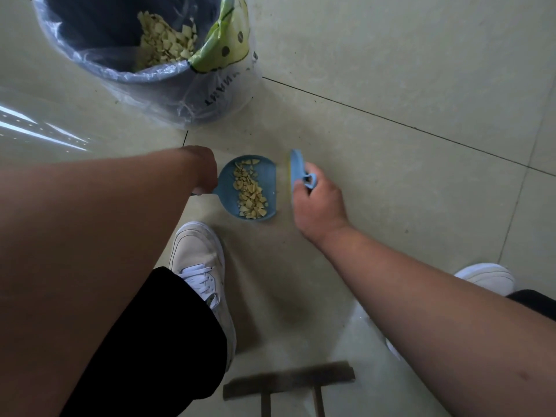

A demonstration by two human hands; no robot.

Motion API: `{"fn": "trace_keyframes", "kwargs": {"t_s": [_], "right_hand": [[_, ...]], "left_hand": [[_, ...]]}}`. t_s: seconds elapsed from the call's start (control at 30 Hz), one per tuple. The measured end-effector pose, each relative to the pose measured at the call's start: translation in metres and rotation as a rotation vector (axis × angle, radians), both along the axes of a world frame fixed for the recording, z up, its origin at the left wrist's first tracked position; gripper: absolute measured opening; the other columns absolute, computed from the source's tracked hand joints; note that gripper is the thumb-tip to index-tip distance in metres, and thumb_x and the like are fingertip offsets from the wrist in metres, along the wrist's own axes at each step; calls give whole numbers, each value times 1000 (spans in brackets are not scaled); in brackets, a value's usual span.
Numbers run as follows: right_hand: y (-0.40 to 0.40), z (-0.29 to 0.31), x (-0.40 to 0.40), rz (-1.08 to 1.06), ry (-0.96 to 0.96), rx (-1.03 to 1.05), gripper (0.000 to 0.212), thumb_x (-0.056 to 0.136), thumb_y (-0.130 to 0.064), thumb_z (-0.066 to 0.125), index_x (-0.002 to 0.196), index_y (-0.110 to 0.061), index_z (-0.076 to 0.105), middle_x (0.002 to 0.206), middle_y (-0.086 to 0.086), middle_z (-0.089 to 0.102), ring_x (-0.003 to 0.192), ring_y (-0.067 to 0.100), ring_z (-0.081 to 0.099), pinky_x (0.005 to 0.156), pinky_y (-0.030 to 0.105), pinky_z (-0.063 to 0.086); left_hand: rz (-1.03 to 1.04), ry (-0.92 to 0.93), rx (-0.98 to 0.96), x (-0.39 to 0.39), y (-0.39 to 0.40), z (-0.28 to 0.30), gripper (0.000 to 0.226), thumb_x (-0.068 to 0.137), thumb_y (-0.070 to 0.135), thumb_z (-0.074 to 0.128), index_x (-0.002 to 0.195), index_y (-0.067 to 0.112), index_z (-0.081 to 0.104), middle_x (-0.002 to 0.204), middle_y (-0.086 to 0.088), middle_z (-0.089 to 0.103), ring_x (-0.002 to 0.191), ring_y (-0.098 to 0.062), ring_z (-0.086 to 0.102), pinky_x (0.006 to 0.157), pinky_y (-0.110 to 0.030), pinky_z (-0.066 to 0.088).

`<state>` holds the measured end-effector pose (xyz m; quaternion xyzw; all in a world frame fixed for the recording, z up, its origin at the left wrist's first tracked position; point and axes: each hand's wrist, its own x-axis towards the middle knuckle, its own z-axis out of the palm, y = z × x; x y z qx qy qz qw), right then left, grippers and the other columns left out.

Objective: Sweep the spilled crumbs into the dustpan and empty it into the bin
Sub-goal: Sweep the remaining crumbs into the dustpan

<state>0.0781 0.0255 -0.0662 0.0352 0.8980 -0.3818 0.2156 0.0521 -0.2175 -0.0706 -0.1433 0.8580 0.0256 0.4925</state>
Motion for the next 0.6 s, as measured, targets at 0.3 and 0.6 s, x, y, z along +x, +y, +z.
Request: {"fn": "trace_keyframes", "kwargs": {"t_s": [0.3, 0.6], "right_hand": [[66, -16, -18, -151, 13, 271, 23, 99, -19, 48, 117, -11, 60, 94, 13, 64, 94, 39, 63, 70, 33, 37], [16, -16, 8, 56, -103, 177, 44, 100, -24, 46, 144, -21, 51, 117, 17, 69, 102, 37, 65, 82, 35, 49]], "left_hand": [[-101, 29, 1, -1, 0, 11, 34, 96, 23, 62, 65, 9, 64, 65, -4, 61, 53, -18, 58, 59, -27, 54], [-185, -58, -6, -2, 11, 8, 46, 91, 21, 61, 46, 10, 60, 27, 3, 49, 44, -18, 60, 58, -25, 55]]}}
